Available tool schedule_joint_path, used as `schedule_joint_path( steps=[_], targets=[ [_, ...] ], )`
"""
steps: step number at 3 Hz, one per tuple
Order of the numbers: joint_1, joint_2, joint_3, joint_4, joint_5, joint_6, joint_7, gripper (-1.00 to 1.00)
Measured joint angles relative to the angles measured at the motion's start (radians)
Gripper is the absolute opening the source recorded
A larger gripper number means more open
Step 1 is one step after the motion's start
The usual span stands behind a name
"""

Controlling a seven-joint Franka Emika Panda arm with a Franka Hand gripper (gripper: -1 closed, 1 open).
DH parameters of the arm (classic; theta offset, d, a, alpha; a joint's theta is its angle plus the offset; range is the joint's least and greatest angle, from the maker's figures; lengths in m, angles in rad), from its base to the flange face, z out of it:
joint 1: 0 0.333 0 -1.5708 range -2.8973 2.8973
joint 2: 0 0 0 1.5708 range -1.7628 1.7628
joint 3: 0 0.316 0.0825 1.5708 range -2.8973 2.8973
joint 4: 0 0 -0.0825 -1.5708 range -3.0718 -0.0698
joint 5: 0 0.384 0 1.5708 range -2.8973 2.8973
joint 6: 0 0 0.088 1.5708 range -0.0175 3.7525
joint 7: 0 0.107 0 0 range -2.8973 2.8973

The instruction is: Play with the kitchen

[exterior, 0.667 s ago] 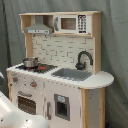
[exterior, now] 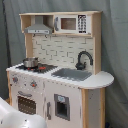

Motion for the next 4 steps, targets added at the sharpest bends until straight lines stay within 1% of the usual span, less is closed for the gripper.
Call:
schedule_joint_path(
  steps=[1, 3, 4],
  targets=[
    [0.053, 0.009, -0.004, -0.076, -0.042, 0.001, 0.028, 1.0],
    [0.145, 0.057, -0.009, -0.248, -0.135, 0.002, 0.094, 1.0],
    [0.197, 0.096, -0.01, -0.356, -0.188, 0.002, 0.144, 1.0]
  ],
)
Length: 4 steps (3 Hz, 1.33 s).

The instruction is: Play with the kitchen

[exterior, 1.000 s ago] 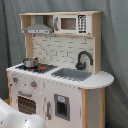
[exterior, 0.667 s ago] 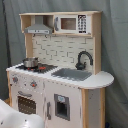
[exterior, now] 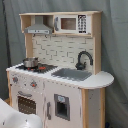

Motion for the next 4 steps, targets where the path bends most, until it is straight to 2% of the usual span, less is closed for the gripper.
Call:
schedule_joint_path(
  steps=[4],
  targets=[
    [0.165, 0.157, -0.02, -0.347, -0.171, -0.011, 0.169, 1.0]
  ],
)
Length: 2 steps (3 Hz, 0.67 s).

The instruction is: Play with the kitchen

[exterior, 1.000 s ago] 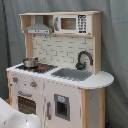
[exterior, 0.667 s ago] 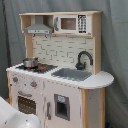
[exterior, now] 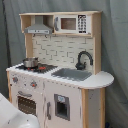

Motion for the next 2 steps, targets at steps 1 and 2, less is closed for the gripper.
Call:
schedule_joint_path(
  steps=[1, 2],
  targets=[
    [0.041, 0.045, -0.011, -0.082, -0.043, -0.008, 0.039, 1.0],
    [0.081, 0.092, -0.024, -0.16, -0.086, -0.018, 0.074, 1.0]
  ],
)
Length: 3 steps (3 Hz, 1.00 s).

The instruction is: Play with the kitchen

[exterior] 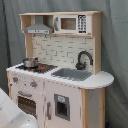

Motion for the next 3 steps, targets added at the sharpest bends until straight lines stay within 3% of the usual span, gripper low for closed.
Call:
schedule_joint_path(
  steps=[3],
  targets=[
    [0.105, 0.165, -0.04, -0.206, -0.134, -0.08, 0.084, 1.0]
  ],
)
